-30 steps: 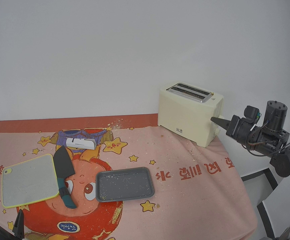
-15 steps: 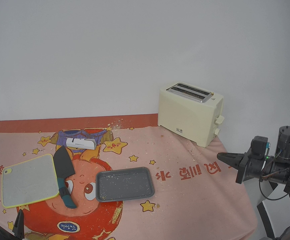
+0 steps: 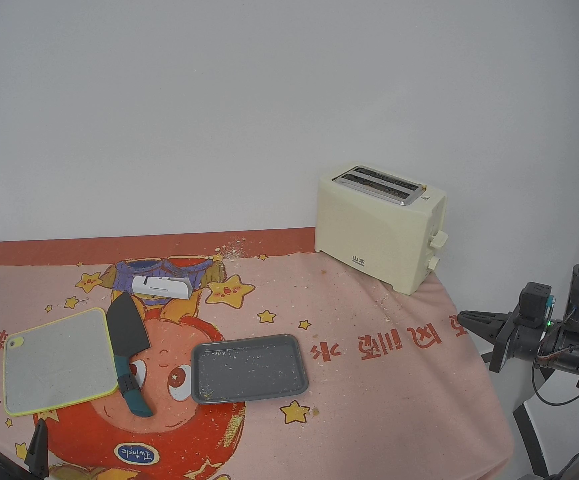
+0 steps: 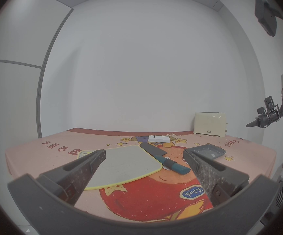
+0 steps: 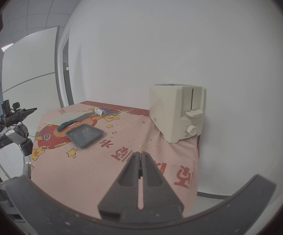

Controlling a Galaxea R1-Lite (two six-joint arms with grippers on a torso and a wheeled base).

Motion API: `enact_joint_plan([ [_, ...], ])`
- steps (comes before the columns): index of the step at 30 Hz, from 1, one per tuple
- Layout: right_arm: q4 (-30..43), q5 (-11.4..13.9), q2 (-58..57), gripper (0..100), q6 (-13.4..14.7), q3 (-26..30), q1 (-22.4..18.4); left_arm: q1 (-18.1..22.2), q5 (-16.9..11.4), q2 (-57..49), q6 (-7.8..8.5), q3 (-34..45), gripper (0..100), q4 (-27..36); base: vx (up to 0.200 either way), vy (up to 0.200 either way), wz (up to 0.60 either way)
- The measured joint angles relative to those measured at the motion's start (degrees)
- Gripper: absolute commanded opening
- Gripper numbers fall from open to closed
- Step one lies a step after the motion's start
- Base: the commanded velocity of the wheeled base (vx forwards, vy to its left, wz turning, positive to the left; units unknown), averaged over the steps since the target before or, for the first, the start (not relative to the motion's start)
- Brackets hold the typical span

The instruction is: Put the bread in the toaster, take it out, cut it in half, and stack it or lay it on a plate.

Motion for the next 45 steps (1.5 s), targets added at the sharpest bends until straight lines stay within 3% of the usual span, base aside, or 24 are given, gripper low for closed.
enact_joint_plan([
  [7, -0.02, -0.02, -0.13, 0, -1.83, 0.06, -1.88, 0.00, -0.02, 0.00, 0.00, 0.00, 100, 0.00, 0.000, 0.000, 0.00],
  [45, 0.73, 0.00, -0.73, 0, -2.02, 0.28, -4.30, 0.04, 0.00, 0.00, 0.00, 0.00, 100, 0.00, 0.000, 0.000, 0.00],
])
